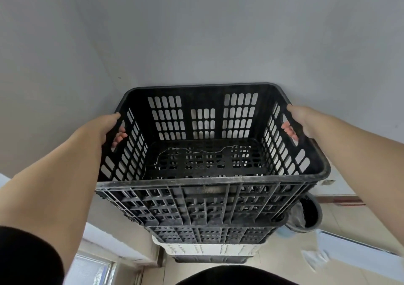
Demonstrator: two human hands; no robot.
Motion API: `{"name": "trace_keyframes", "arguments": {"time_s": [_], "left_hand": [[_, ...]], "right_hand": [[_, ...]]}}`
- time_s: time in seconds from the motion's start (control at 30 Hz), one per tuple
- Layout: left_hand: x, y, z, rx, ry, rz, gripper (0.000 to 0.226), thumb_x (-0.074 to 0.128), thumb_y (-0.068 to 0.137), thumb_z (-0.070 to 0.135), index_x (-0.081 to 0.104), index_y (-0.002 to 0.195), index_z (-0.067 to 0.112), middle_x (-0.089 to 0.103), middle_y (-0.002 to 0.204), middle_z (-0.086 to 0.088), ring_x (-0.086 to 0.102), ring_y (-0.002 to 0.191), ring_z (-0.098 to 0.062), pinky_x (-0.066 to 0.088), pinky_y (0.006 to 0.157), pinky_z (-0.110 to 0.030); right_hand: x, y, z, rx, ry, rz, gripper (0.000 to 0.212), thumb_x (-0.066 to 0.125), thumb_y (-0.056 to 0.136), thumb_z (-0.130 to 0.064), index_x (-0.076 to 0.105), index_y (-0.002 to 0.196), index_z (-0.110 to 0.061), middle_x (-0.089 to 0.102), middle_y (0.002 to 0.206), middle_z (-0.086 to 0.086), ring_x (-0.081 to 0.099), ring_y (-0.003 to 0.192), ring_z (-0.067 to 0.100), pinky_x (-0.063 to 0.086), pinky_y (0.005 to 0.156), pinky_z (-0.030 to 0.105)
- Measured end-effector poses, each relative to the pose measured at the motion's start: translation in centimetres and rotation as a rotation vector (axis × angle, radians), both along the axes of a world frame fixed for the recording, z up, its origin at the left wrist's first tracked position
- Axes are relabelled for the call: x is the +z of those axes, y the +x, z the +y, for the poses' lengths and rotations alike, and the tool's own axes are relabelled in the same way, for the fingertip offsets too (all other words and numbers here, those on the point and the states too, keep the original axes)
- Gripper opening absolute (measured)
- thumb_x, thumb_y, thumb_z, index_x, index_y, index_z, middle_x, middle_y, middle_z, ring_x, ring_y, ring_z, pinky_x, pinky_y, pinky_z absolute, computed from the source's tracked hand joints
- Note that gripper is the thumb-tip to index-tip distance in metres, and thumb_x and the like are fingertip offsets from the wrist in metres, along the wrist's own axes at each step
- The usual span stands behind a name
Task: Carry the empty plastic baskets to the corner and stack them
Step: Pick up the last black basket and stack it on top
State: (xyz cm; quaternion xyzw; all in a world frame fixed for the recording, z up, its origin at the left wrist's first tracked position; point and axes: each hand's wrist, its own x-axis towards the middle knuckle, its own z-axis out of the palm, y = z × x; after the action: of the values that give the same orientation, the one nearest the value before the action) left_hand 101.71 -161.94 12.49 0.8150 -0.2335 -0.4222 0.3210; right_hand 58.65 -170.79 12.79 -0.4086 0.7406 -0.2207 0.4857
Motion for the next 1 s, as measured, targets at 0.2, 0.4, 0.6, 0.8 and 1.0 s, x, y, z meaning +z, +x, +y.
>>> {"name": "trace_keyframes", "arguments": {"time_s": [0.2,0.4,0.6,0.8,1.0], "left_hand": [[-0.6,-1.8,0.2,-0.038,-0.014,-0.036,0.049,0.027,0.103,0.042,0.044,0.072,0.008,0.049,0.068,-0.009,0.037,0.051,-0.015,0.029,0.041,-0.021],[-0.1,-1.7,-0.3,-0.057,-0.068,-0.070,0.050,0.023,0.103,0.039,0.039,0.064,0.012,0.045,0.066,-0.010,0.039,0.030,-0.012,0.022,0.049,-0.025],[0.1,-0.4,-0.2,-0.057,-0.056,-0.048,0.050,0.023,0.103,0.040,0.039,0.064,0.012,0.045,0.068,-0.010,0.032,0.052,-0.016,0.022,0.049,-0.026],[-1.0,-1.3,-0.9,-0.092,-0.039,-0.051,0.048,0.024,0.102,0.038,0.041,0.065,0.013,0.047,0.068,-0.009,0.034,0.050,-0.014,0.025,0.046,-0.025],[-0.9,-1.3,-1.3,-0.089,-0.037,-0.078,0.046,0.025,0.103,0.037,0.042,0.069,0.011,0.049,0.069,-0.011,0.038,0.037,-0.014,0.028,0.042,-0.021]], "right_hand": [[0.6,-2.1,-0.5,0.017,-0.001,0.060,0.062,0.022,0.102,-0.049,0.050,0.077,0.001,0.046,0.042,0.013,0.038,0.041,0.019,0.033,0.030,0.010],[-0.4,-2.2,-0.4,-0.007,-0.038,-0.002,0.048,0.026,0.103,-0.045,0.050,0.098,-0.003,0.050,0.070,0.012,0.046,0.035,0.018,0.031,0.028,0.009],[-0.3,-1.0,-0.3,-0.002,-0.069,-0.008,0.031,0.026,0.103,-0.043,0.040,0.115,-0.018,0.051,0.072,0.008,0.039,0.049,0.016,0.033,0.036,0.018],[-0.3,-2.2,-0.7,0.001,-0.045,0.041,0.044,0.023,0.103,-0.042,0.045,0.084,-0.009,0.049,0.068,0.011,0.037,0.049,0.017,0.029,0.044,0.025],[-1.0,-2.7,-1.1,-0.018,-0.027,0.056,0.050,0.022,0.103,-0.044,0.039,0.076,-0.007,0.049,0.068,0.012,0.036,0.049,0.018,0.030,0.041,0.026]]}}
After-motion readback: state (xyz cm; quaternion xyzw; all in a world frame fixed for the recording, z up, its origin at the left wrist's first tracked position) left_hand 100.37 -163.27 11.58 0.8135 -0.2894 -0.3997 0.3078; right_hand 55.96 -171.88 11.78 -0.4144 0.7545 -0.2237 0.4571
